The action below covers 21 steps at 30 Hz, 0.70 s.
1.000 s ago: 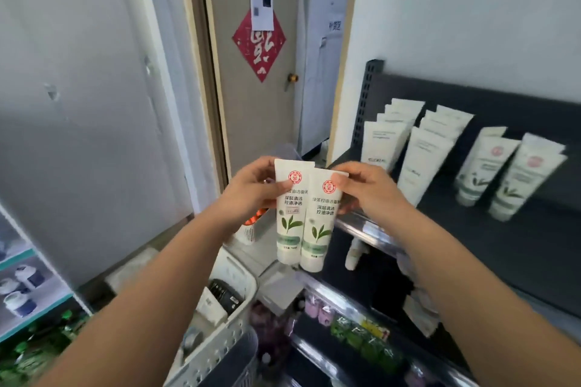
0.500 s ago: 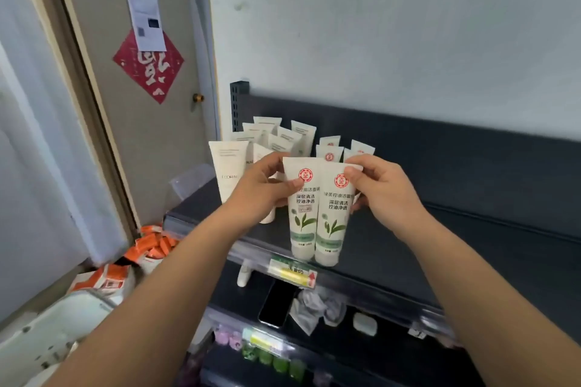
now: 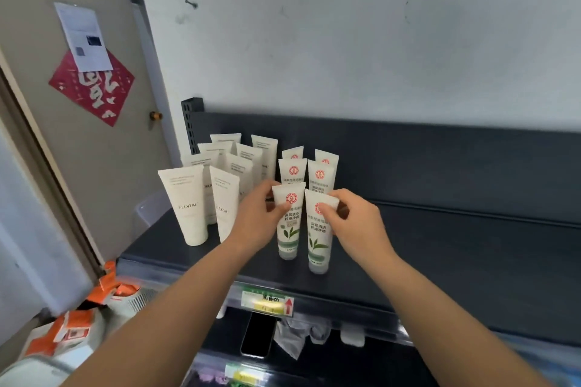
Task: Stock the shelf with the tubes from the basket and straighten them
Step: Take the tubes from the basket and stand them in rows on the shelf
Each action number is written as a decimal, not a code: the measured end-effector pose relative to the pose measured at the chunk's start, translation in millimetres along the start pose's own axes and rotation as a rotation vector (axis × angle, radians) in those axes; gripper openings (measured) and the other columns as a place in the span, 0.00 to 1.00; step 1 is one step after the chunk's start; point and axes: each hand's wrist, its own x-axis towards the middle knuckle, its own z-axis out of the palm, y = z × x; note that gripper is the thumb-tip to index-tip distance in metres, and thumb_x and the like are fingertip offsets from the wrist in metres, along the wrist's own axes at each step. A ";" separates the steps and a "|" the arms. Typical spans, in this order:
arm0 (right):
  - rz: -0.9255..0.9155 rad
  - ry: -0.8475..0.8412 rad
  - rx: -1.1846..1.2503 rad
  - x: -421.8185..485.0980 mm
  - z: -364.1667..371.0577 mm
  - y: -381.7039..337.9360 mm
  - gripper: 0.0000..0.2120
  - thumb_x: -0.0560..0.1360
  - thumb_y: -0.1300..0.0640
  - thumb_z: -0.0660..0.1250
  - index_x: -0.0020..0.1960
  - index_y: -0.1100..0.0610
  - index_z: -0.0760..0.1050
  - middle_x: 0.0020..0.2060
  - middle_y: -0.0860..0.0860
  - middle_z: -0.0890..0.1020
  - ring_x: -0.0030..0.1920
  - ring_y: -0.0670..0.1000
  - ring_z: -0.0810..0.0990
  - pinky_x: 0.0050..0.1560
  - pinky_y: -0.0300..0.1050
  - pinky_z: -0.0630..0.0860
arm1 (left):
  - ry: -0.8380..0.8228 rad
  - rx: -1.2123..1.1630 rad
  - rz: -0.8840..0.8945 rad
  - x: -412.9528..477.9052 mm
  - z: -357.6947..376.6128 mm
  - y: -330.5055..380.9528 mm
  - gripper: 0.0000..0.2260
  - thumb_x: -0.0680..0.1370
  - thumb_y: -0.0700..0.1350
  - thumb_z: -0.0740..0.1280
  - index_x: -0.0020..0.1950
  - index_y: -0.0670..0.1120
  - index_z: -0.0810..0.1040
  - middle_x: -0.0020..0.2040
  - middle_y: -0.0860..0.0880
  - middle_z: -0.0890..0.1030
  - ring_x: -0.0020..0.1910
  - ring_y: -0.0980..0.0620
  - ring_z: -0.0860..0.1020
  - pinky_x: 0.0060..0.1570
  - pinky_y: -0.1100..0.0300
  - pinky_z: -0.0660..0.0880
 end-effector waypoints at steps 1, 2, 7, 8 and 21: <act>-0.009 -0.027 -0.014 0.3 2.0 1.4 0.06 0.76 0.51 0.68 0.53 0.48 0.76 0.42 0.43 0.81 0.43 0.43 0.80 0.45 0.47 0.80 | 0.003 -0.001 0.005 5.0 0.5 -4.5 0.10 0.77 0.43 0.69 0.57 0.51 0.73 0.51 0.57 0.80 0.49 0.61 0.78 0.45 0.69 0.74; -0.010 -0.049 -0.033 0.9 4.9 3.4 0.08 0.75 0.51 0.69 0.54 0.47 0.74 0.43 0.43 0.81 0.44 0.42 0.80 0.45 0.46 0.80 | 0.003 0.003 0.006 9.5 1.2 -8.8 0.11 0.77 0.44 0.69 0.57 0.51 0.73 0.52 0.56 0.80 0.51 0.58 0.79 0.48 0.64 0.76; 0.032 0.003 -0.117 14.6 15.0 13.3 0.12 0.75 0.52 0.69 0.53 0.48 0.68 0.44 0.43 0.80 0.44 0.44 0.79 0.43 0.45 0.78 | -0.014 0.043 0.015 31.5 4.5 -22.5 0.10 0.77 0.44 0.69 0.55 0.52 0.71 0.52 0.57 0.79 0.52 0.58 0.78 0.49 0.61 0.75; 0.033 0.007 -0.137 18.3 15.8 14.9 0.12 0.75 0.53 0.69 0.54 0.48 0.68 0.44 0.43 0.79 0.44 0.45 0.79 0.43 0.44 0.77 | -0.018 0.054 0.023 35.4 4.9 -24.5 0.10 0.78 0.44 0.69 0.55 0.52 0.71 0.52 0.57 0.79 0.52 0.58 0.77 0.49 0.61 0.74; 0.042 0.044 -0.243 37.1 31.0 22.1 0.16 0.76 0.51 0.68 0.61 0.50 0.66 0.48 0.47 0.80 0.46 0.49 0.78 0.43 0.43 0.71 | -0.028 0.155 0.075 51.3 9.3 -38.4 0.11 0.79 0.45 0.66 0.60 0.50 0.68 0.54 0.55 0.77 0.51 0.57 0.76 0.51 0.57 0.76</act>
